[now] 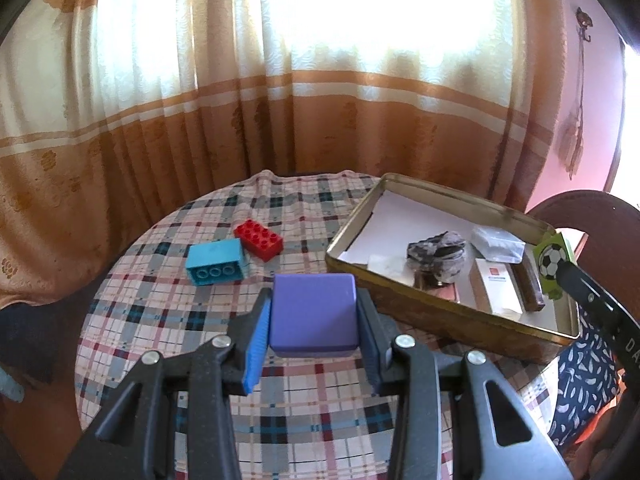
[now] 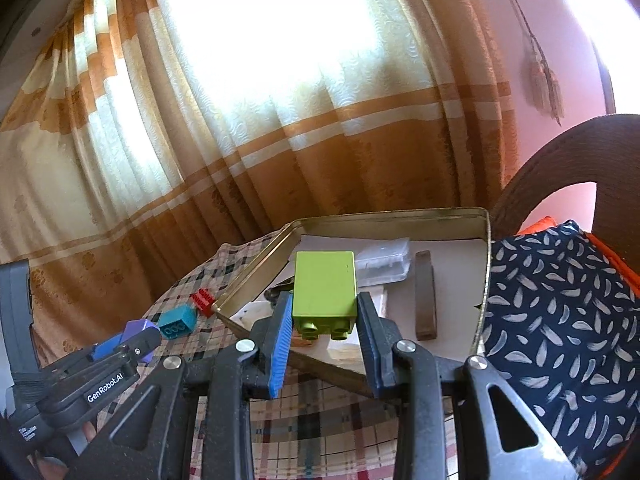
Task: Organize rigid objects
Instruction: 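Carry the purple and green blocks toward the gold tray with both tools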
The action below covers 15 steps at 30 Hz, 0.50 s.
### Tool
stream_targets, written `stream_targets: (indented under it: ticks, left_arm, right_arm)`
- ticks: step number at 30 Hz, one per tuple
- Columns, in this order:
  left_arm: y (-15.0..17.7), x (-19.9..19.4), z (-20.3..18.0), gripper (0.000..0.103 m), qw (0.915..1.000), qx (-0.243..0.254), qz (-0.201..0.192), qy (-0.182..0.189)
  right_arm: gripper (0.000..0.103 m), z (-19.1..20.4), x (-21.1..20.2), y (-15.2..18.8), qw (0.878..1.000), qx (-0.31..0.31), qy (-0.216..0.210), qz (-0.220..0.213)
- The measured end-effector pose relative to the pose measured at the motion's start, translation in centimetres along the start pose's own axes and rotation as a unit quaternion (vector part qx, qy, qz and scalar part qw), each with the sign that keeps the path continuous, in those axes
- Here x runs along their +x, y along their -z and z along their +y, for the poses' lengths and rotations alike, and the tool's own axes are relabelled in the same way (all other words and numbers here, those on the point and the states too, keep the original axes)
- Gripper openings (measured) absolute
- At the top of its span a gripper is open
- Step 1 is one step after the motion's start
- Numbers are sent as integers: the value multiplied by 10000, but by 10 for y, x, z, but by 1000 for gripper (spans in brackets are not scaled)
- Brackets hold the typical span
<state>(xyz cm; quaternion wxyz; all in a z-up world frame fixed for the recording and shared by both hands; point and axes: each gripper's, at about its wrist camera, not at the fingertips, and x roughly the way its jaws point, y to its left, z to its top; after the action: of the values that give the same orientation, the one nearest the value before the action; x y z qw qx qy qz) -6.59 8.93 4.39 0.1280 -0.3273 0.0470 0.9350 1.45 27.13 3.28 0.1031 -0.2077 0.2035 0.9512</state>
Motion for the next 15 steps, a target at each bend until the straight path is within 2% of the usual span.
stream_targets:
  ticks: [15]
  left_arm:
    - [-12, 7, -23, 39, 9998, 162, -61, 77]
  right_arm:
    - [34, -16, -2, -5, 9998, 65, 189, -83]
